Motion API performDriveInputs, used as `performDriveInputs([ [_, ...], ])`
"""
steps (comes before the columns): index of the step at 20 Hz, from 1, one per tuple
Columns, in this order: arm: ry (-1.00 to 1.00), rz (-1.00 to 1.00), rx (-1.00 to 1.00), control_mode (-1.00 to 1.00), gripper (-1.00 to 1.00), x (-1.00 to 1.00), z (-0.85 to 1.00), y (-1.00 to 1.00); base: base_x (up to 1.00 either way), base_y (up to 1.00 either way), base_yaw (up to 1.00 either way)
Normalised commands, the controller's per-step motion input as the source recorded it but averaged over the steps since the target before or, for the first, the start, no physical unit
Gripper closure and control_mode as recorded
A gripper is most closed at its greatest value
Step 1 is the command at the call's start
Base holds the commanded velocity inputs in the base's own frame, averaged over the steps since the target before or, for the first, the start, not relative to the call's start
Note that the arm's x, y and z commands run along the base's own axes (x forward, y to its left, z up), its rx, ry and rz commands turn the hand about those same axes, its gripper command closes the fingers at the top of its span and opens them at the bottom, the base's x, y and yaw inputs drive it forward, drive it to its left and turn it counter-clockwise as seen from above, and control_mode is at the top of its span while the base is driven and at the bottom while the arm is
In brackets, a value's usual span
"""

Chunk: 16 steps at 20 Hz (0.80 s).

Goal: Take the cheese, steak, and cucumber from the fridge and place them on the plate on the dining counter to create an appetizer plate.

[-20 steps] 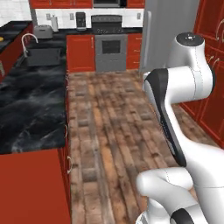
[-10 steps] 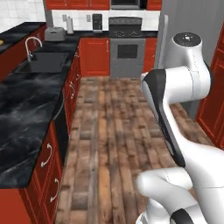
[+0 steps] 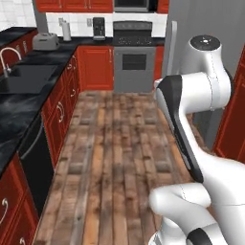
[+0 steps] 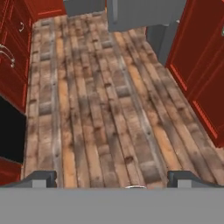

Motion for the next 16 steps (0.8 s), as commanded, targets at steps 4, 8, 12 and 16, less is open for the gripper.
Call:
performDriveInputs([
  [4,0.0,0.0,0.0,1.0,-1.0,0.0,0.0,0.0,1.0,-0.35,0.0],
  [8,0.0,0.0,0.0,1.0,-1.0,0.0,0.0,0.0,1.0,-0.1,0.0],
  [12,0.0,0.0,0.0,1.0,-1.0,0.0,0.0,0.0,1.0,0.0,-0.02],
  [16,0.0,0.0,0.0,1.0,-1.0,0.0,0.0,0.0,1.0,0.0,-0.08],
])
